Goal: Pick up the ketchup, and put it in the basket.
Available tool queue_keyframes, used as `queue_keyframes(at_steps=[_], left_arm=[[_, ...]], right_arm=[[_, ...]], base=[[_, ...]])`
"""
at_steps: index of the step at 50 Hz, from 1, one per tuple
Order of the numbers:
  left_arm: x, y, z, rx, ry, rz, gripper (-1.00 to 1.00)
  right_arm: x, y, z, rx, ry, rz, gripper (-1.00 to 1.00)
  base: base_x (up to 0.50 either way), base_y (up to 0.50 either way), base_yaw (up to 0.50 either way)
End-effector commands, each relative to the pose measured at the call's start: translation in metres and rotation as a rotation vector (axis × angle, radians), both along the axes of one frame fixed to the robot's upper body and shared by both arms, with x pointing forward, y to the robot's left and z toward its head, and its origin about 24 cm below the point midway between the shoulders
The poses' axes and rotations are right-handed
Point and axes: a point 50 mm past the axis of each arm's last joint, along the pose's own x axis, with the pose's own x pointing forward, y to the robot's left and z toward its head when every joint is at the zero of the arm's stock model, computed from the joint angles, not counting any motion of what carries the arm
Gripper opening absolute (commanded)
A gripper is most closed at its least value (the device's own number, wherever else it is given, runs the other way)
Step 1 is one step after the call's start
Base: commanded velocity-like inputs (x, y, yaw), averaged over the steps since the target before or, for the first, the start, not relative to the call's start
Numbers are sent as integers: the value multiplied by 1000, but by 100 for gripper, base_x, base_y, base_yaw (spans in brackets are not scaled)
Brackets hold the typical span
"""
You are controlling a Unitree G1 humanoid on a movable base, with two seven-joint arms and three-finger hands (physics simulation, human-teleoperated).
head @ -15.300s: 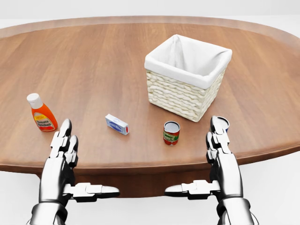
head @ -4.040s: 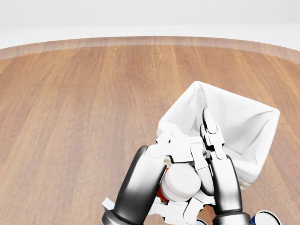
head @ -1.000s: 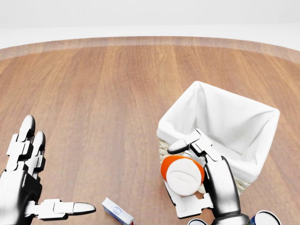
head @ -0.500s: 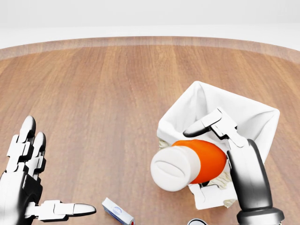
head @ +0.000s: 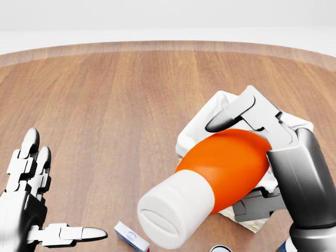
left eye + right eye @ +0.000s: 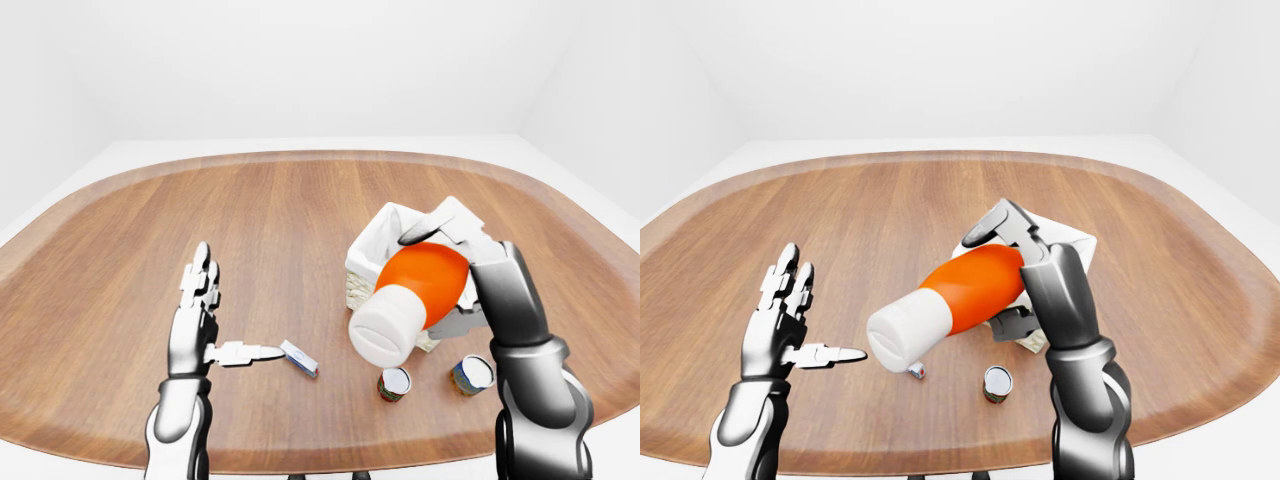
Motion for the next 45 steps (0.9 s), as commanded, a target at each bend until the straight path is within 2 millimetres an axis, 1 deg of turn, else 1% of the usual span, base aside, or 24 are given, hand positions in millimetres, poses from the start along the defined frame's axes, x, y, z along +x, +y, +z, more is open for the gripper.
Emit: queue_keyframes(at_steps=[1,7,8,14,18,33,45], left_arm=[[0,0,0,1,0,-2,100],[0,0,1,2,-1,-3,100],[0,0,1,3,-1,-3,100],[1,-3,-4,1,6,-10,100],[0,-3,-1,1,3,-13,100],[0,-3,-1,-1,0,-15,100],[1,-3,1,-6,-5,-16,100]], right_arm=[[-1,-3,21,-133,-80,-49,-100],[15,-12,19,-173,-45,-89,-100],[22,-16,18,-182,-29,-103,-100],[39,-24,21,-246,-3,-140,-100],[48,-29,22,-258,11,-157,-100],[73,-43,20,-300,66,-224,-100],[87,-54,20,-374,105,-300,-100]], base=[[0,0,0],[0,0,0],[0,0,0],[0,0,0],[0,0,0],[0,0,0],[0,0,0]])
